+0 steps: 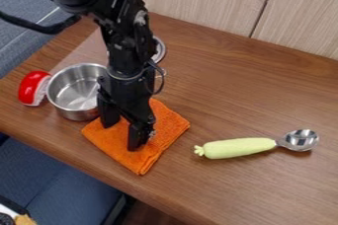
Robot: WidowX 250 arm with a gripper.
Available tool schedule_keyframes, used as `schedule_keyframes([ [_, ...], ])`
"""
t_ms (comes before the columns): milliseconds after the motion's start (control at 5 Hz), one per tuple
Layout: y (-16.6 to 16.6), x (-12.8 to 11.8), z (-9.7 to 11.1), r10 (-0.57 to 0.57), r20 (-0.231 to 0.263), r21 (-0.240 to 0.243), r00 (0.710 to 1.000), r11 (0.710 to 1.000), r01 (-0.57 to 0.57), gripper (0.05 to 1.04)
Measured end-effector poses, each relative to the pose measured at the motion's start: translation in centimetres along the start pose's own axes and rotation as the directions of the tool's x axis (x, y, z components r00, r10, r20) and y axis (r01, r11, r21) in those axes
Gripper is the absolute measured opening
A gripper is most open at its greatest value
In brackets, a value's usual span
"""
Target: Move the orange cloth
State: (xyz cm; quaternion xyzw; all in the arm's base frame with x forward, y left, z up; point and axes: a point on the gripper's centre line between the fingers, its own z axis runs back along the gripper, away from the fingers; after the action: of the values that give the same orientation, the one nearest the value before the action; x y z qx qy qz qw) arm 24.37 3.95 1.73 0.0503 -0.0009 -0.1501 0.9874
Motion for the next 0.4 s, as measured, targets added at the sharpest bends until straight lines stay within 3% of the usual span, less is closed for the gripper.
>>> schedule_keyframes([
  [200, -0.3, 0.4, -0.4, -0.007, -0.001, -0.030, 1.000, 1.000, 0.007, 1.001],
  [400, -0.2, 2.6, -0.4, 0.005, 0.033, -0.058, 0.999, 0.998, -0.003, 1.001],
])
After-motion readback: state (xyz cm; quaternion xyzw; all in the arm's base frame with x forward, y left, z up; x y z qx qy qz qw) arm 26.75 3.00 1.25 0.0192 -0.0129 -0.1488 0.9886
